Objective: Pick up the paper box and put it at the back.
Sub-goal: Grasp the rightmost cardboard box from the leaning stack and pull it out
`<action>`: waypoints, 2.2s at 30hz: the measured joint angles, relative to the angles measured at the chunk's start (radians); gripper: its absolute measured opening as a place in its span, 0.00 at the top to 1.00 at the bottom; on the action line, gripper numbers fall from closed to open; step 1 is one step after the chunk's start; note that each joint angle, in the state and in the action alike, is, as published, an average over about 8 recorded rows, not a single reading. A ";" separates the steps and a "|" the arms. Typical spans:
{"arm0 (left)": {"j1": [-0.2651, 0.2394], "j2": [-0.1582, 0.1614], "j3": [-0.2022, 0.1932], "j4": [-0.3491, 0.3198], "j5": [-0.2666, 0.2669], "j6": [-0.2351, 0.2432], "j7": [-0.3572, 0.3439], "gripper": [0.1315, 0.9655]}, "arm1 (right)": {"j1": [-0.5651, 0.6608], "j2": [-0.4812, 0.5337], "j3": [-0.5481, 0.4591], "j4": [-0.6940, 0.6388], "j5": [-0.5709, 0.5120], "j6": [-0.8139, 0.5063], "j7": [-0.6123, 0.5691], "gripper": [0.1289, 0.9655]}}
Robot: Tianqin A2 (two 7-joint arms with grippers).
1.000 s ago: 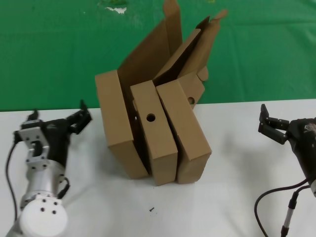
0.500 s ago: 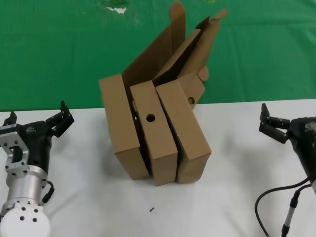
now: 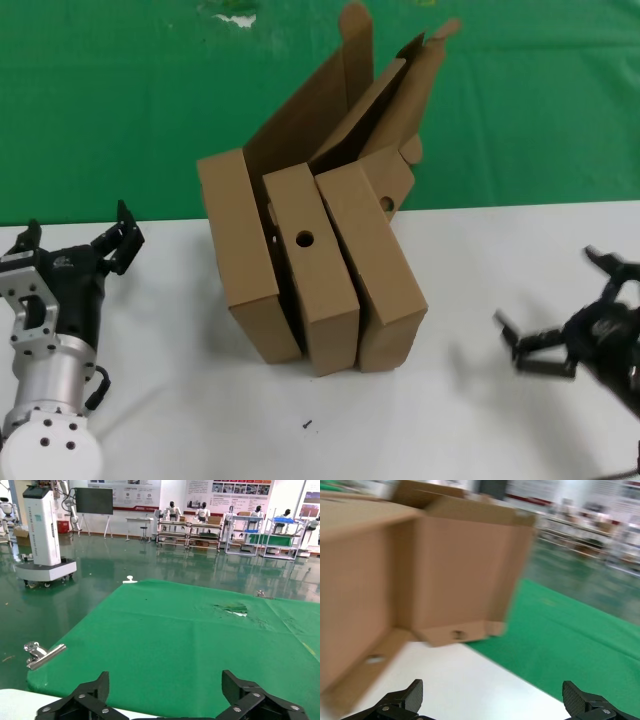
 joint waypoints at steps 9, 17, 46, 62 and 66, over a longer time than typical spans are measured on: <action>0.000 0.000 0.000 0.000 0.000 0.000 0.000 0.32 | 0.049 0.064 -0.051 -0.103 0.117 -0.368 -0.166 0.00; 0.000 0.000 0.000 0.000 0.000 0.000 0.000 0.57 | 0.194 0.055 -0.110 -0.248 0.176 -0.591 -0.245 0.01; 0.000 0.000 0.000 0.000 0.000 0.000 0.000 0.98 | 0.492 0.066 -0.254 -0.650 0.110 -0.883 -0.323 0.41; 0.000 0.000 0.000 0.000 0.000 0.000 0.000 0.99 | 0.541 0.040 -0.263 -0.725 0.081 -0.880 -0.357 0.84; 0.000 0.000 0.000 0.000 0.000 0.000 0.000 0.99 | 0.552 0.029 -0.262 -0.744 0.080 -0.884 -0.363 0.84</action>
